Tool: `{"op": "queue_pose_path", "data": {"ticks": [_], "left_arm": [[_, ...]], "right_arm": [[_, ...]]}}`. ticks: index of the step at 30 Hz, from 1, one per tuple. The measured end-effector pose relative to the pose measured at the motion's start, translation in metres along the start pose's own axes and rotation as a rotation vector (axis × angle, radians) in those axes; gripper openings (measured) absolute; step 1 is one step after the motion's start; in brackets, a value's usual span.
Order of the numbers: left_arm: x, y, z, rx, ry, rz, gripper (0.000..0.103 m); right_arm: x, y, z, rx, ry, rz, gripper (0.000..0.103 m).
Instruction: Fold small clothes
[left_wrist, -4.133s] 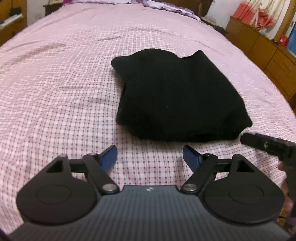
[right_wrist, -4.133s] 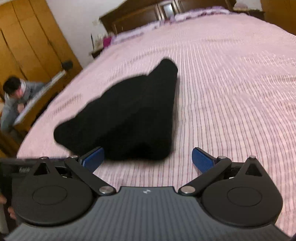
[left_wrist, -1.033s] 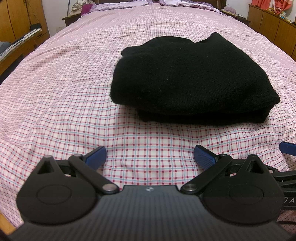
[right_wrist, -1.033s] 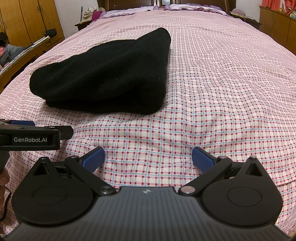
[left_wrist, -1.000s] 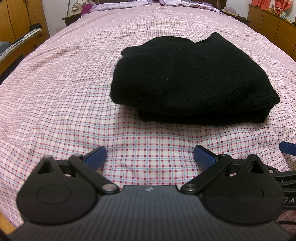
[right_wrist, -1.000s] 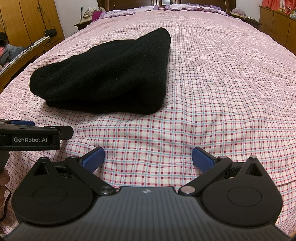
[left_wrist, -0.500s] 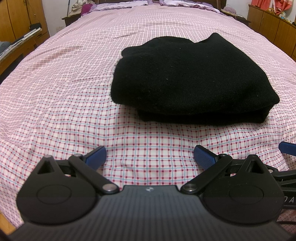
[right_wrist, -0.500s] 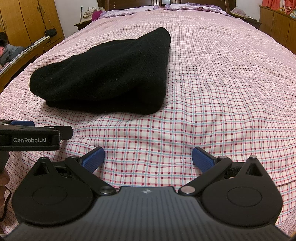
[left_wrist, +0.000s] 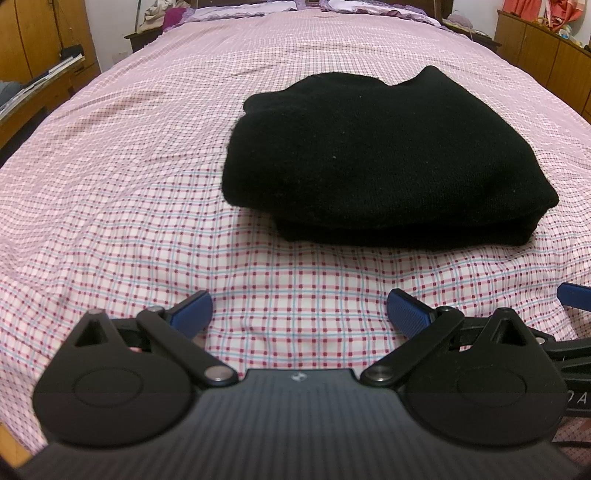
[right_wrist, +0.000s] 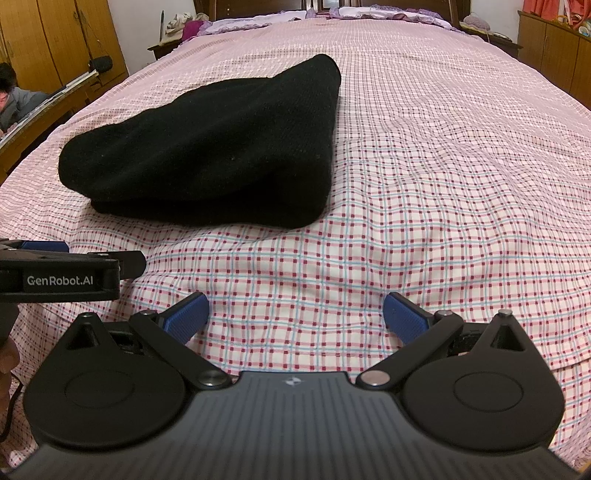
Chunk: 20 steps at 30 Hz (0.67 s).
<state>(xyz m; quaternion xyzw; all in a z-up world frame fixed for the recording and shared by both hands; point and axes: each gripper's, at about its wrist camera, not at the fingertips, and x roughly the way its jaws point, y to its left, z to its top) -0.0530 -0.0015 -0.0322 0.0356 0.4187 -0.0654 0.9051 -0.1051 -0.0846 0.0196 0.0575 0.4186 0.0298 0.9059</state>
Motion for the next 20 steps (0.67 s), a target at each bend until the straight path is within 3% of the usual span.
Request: {"op": "queue_pose_path", "data": {"ticks": [20], "left_arm": [[-0.0015,-0.0002,-0.0011,0.000,0.001,0.001,0.103]], "right_arm": [[0.0000,0.0002,0.0009,0.000,0.000,0.001,0.103]]}}
